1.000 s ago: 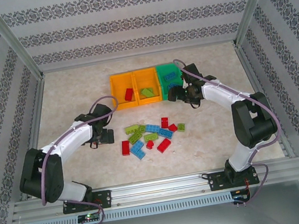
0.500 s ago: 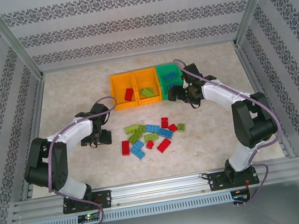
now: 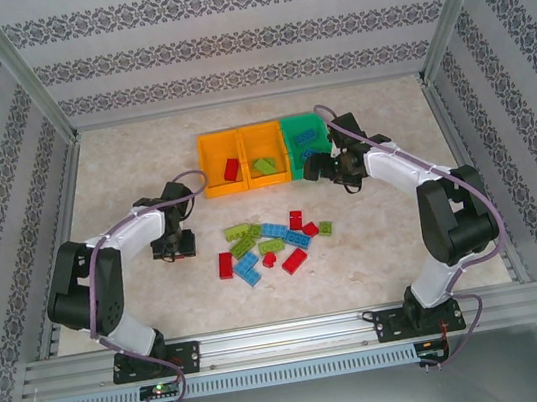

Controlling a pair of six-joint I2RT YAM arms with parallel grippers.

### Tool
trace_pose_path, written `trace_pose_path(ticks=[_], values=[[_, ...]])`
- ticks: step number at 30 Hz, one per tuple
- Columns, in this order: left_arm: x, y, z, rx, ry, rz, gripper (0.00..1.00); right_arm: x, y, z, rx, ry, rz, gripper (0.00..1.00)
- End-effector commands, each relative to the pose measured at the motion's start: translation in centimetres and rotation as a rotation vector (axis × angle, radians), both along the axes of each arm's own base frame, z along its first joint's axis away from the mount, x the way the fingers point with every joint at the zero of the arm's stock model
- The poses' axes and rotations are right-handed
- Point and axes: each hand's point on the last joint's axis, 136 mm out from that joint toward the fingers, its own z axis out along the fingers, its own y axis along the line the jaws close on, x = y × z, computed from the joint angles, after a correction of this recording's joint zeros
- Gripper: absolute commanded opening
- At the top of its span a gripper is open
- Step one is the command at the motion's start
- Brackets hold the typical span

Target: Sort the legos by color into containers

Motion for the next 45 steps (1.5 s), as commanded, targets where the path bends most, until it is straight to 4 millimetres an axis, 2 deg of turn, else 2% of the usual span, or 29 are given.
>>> trace_pose_path(ticks=[1, 8, 12, 15, 19, 23, 28, 31, 35, 39, 42, 44, 45], values=[[0.6, -0.1, 0.2, -0.019, -0.006, 0.005, 0.5, -0.1, -1.3, 0.9, -0.027, -0.028, -0.011, 0.88], [0.8, -0.3, 0.6, -0.039, -0.025, 0.015, 0.31, -0.4, -2.2, 0.9, -0.051, -0.027, -0.017, 0.88], [2.2, -1.5, 2.7, -0.107, -0.089, 0.032, 0.28, -1.0, -2.8, 0.6, -0.065, -0.022, -0.026, 0.88], [4.5, -3.4, 6.2, -0.21, -0.192, 0.03, 0.28, -1.4, -3.1, 0.3, -0.066, -0.018, -0.035, 0.89], [9.0, -6.1, 10.5, -0.343, -0.325, 0.014, 0.28, -2.1, -2.4, -0.1, -0.038, -0.014, -0.01, 0.88], [13.4, -8.9, 12.3, -0.452, -0.354, 0.004, 0.28, -3.7, -1.3, -0.5, -0.083, -0.007, 0.046, 0.88], [17.8, -10.9, 12.4, -0.483, -0.358, -0.008, 0.28, -5.7, 0.1, -1.0, -0.104, 0.015, 0.067, 0.87], [19.8, -11.2, 11.2, -0.461, -0.336, 0.01, 0.28, -6.4, 1.5, -1.2, -0.087, 0.038, 0.053, 0.86], [21.5, -11.4, 9.9, -0.439, -0.318, 0.044, 0.3, -6.6, 3.9, -1.2, -0.095, 0.06, 0.06, 0.85], [22.2, -11.8, 8.9, -0.445, -0.305, 0.077, 0.35, -6.8, 5.5, -2.1, -0.124, 0.106, 0.078, 0.82], [22.1, -11.9, 8.3, -0.44, -0.291, 0.097, 0.51, -7.0, 6.9, -2.8, -0.147, 0.134, 0.109, 0.8], [21.7, -12.2, 8.6, -0.442, -0.291, 0.098, 0.66, -7.2, 7.7, -3.3, -0.161, 0.153, 0.128, 0.79], [21.6, -12.4, 9.0, -0.451, -0.295, 0.092, 0.7, -7.2, 7.9, -3.5, -0.171, 0.161, 0.134, 0.79]])
